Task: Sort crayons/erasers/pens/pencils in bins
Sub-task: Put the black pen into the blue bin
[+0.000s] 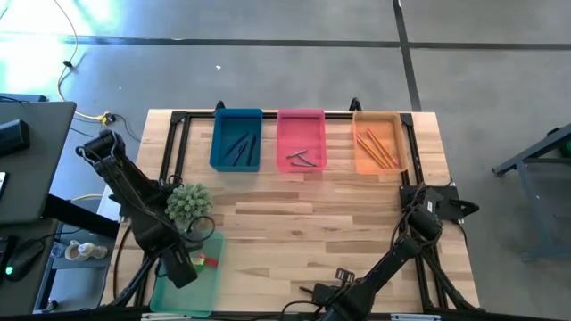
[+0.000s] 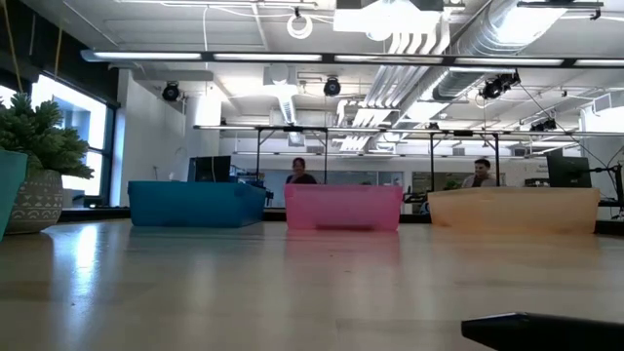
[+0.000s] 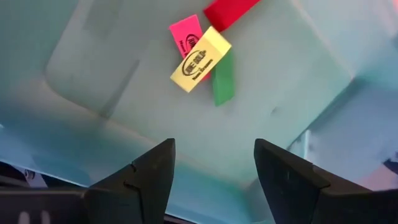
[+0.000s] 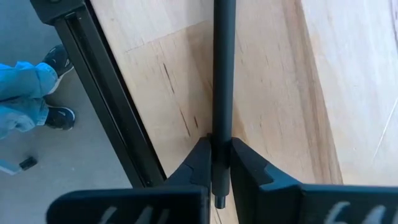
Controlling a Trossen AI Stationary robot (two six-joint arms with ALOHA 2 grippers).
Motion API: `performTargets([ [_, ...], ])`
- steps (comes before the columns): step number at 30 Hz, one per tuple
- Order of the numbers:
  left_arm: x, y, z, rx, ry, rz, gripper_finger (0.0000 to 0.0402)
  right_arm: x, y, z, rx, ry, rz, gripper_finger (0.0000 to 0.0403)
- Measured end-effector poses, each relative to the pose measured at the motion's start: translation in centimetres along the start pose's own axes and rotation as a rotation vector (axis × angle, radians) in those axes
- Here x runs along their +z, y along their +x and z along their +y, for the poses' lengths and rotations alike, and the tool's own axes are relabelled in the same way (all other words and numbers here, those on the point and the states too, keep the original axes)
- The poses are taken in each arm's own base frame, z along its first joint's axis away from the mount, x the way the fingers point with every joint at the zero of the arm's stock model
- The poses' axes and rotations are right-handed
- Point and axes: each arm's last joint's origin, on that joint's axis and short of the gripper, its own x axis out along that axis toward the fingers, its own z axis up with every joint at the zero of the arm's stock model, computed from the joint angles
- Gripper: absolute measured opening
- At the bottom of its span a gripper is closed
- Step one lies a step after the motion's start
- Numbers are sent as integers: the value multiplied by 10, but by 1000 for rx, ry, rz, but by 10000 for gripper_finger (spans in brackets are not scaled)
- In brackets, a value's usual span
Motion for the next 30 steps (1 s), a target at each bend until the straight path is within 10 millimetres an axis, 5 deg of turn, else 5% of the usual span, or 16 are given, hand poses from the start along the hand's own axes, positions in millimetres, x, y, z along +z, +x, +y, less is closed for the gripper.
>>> performTargets([
  [15,3,-46,10,-166,125,-406,209,19,-40,-10,41,91,-161,11],
  [30,28,-65,1,-135,243,-959,209,69,-106,-48,43,254,-532,11],
])
